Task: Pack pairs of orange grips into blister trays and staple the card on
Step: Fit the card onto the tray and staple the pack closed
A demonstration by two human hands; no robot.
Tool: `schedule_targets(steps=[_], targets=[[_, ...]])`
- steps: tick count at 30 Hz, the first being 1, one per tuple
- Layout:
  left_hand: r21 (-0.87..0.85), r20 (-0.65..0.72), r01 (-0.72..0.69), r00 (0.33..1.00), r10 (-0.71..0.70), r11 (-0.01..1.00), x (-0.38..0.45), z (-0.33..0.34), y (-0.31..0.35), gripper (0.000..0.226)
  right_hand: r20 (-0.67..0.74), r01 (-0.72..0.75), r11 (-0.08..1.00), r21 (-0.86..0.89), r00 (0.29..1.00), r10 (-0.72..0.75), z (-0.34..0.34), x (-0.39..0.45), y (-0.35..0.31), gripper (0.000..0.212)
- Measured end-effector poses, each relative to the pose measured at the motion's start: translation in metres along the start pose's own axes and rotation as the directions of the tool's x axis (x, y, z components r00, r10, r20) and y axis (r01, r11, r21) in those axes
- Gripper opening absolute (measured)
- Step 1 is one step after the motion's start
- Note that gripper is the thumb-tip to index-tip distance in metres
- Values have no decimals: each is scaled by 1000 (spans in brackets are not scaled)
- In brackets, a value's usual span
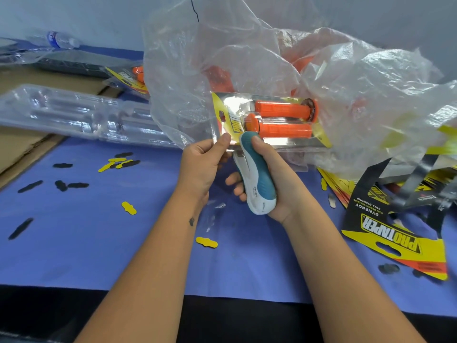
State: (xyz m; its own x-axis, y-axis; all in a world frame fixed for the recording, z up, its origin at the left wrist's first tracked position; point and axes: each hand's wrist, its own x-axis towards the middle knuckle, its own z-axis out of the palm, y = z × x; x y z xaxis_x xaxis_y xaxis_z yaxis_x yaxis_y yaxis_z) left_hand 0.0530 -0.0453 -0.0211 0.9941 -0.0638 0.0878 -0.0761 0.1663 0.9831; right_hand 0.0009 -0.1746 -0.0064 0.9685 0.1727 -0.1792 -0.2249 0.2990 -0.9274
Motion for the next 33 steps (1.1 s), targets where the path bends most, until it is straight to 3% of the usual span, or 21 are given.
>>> schedule_targets(steps=[11,24,27,33], targets=[[21,-27,8,1000,-7,1000,-2,1,-1,38,-106,-9,990,-143,994,-6,10,5,1,50],[-74,-31,40,999,-42,996,0,1,-2,36,-126,47,993,-110,990,-61,10,4,1,44],[-112,-71,35,997,-43,993,1,1,-2,31,-111,61,996,-64,992,-68,9,5,0,48],[-116,-10,20,1000,-22,993,1,2,-6,34,-77,45,999,-4,996,-45,10,9,-1,56]])
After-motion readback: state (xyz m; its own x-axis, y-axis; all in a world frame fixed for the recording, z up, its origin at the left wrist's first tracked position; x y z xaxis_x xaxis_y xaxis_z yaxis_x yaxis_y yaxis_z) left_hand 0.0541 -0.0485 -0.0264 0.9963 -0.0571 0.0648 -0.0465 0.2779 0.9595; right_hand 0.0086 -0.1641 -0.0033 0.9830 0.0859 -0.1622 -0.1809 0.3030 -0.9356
